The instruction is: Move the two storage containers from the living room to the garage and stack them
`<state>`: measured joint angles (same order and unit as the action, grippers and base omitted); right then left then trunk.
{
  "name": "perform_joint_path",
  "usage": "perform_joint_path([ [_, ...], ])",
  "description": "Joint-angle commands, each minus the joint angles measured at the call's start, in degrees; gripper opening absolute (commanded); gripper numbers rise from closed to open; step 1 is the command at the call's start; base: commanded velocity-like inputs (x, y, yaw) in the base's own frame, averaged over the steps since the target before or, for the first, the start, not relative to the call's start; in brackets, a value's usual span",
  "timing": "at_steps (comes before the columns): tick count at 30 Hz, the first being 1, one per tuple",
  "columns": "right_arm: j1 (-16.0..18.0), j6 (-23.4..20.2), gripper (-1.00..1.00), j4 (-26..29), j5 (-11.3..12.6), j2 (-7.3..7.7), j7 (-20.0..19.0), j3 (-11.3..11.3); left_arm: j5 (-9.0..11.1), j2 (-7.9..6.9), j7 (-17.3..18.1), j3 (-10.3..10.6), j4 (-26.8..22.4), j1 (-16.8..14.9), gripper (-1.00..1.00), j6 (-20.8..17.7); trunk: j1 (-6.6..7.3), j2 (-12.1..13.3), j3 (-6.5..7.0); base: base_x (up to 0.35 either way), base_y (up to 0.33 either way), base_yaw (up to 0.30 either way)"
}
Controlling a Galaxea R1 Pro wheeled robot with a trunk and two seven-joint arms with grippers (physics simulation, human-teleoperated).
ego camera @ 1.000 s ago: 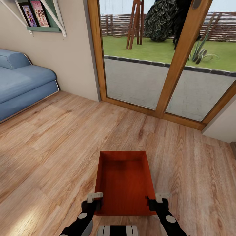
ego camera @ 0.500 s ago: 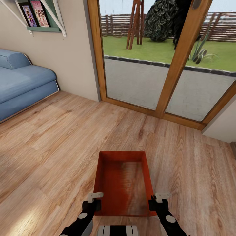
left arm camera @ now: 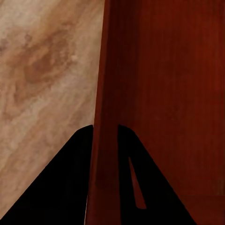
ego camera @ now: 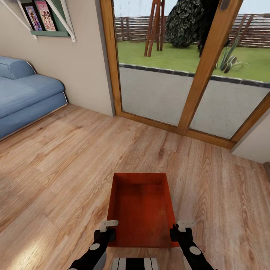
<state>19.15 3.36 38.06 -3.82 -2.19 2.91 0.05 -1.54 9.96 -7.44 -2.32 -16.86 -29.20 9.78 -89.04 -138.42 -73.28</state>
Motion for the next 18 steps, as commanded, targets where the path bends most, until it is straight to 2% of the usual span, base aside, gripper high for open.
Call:
perform_joint_path([
  [1,0.01,0.15,-1.00,-0.08,-0.23,-0.01,0.16,-0.22,-0.22,0.04,-0.38,-0.49,0.07,0.00,-1.00,0.16,0.01,-0.01,-0.04,0.000,0.000,0.000],
  [18,0.01,0.13,-1.00,-0.09,-0.30,-0.03,0.25,-0.07,-0.22,0.04,-0.38,-0.49,0.07,0.01,-1.00,0.15,0.01,-0.01,-0.04,0.000,0.000,0.000],
])
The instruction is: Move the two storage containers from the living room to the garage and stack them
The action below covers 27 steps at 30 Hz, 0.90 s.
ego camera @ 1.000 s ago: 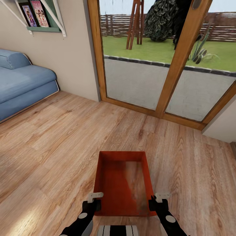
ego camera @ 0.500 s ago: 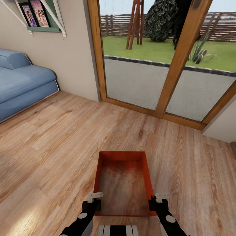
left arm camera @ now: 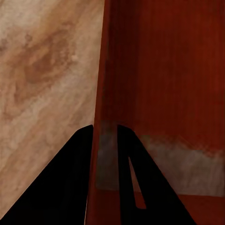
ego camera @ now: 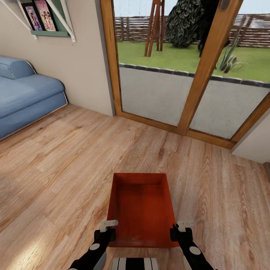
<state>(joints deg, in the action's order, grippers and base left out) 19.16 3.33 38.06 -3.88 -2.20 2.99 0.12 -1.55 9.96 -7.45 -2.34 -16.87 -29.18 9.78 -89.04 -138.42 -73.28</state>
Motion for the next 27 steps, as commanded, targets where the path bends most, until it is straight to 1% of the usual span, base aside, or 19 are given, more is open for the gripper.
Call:
perform_joint_path([
  [1,0.00,0.16,-1.00,-0.09,-0.24,-0.01,0.17,-0.16,-0.21,0.04,-0.37,-0.47,0.09,-0.02,-1.00,0.15,0.01,-0.01,-0.04,0.000,0.000,0.000],
  [26,0.00,0.18,-1.00,-0.01,-0.25,0.01,-0.39,-0.20,-0.21,0.04,-0.37,-0.37,0.09,-0.05,-1.00,0.06,0.01,-0.01,-0.04,0.000,0.000,0.000],
  [27,0.00,0.18,-1.00,-0.01,-0.25,0.01,-0.41,-0.20,-0.21,0.04,-0.37,-0.36,0.09,-0.07,-1.00,0.06,0.22,0.39,0.14,0.000,0.000,0.000],
])
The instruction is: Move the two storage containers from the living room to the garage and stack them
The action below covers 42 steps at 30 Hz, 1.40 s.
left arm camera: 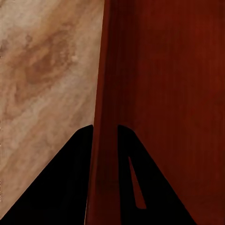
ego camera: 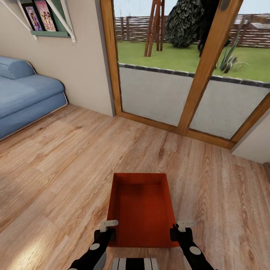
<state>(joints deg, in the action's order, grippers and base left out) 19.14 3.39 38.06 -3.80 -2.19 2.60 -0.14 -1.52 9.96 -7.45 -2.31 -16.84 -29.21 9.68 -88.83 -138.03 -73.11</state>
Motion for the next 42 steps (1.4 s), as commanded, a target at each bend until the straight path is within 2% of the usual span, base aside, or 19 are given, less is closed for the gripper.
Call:
perform_joint_path([
  [1,0.02,0.13,-1.00,-0.01,-0.33,-0.01,-0.03,0.05,-0.24,0.04,-0.37,-0.37,0.05,-0.04,-1.00,0.17,0.24,0.40,0.15,0.000,0.000,0.000],
  [24,0.02,0.13,-1.00,0.00,-0.42,-0.01,-0.05,0.05,-0.24,0.04,-0.37,-0.34,0.05,-0.02,-1.00,0.08,5.29,9.63,4.30,0.000,0.000,0.000],
  [42,0.02,0.12,-1.00,0.00,-0.42,-0.01,-0.06,0.05,-0.24,0.04,-0.37,-0.38,0.05,-0.03,-1.00,0.08,9.24,16.85,9.01,0.000,0.000,0.000],
])
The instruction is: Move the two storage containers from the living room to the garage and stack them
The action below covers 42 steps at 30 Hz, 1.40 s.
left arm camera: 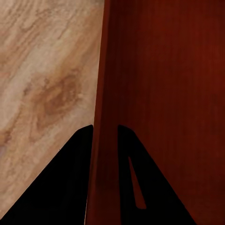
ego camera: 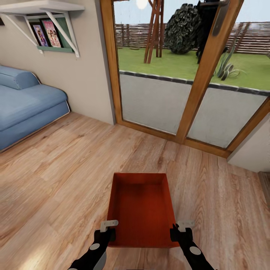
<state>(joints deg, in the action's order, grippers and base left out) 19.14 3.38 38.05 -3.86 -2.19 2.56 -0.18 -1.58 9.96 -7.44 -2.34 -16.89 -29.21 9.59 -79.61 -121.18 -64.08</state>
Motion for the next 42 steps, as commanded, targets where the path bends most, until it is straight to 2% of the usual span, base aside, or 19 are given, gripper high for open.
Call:
perform_joint_path([
  [1,0.02,0.13,-1.00,0.00,-0.36,-0.01,-0.02,0.10,-0.18,0.04,-0.38,-0.37,0.10,-0.04,-1.00,0.16,0.23,0.40,0.24,0.000,0.000,0.000],
  [42,0.02,0.13,-1.00,0.00,-0.27,-0.01,-0.01,0.10,-0.18,0.04,-0.38,-0.39,0.10,-0.01,-1.00,0.25,9.24,16.85,11.16,0.000,0.000,0.000],
])
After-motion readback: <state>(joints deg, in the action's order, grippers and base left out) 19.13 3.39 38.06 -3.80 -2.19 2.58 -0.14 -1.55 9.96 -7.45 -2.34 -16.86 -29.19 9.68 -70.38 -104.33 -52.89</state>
